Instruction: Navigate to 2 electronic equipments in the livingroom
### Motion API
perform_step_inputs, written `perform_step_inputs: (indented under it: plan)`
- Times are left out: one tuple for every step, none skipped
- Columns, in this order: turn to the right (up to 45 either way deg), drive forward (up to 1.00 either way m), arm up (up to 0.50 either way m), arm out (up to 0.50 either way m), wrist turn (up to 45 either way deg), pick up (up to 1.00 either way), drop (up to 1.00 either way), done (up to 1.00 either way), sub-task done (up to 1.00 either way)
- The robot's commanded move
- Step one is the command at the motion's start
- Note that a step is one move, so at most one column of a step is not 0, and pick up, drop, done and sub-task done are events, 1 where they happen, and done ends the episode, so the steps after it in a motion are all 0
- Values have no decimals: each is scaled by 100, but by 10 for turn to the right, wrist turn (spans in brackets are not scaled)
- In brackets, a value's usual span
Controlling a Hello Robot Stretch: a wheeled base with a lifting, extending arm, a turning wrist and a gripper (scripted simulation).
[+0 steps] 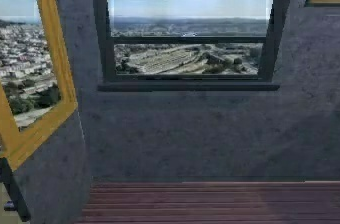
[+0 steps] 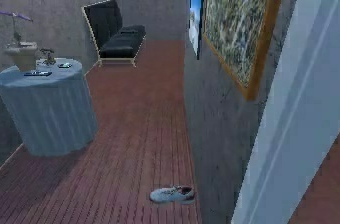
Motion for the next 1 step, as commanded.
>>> perform_step_inputs:
  plan:
    - [450, 0, 0, 0, 0, 0, 0, 0, 0]
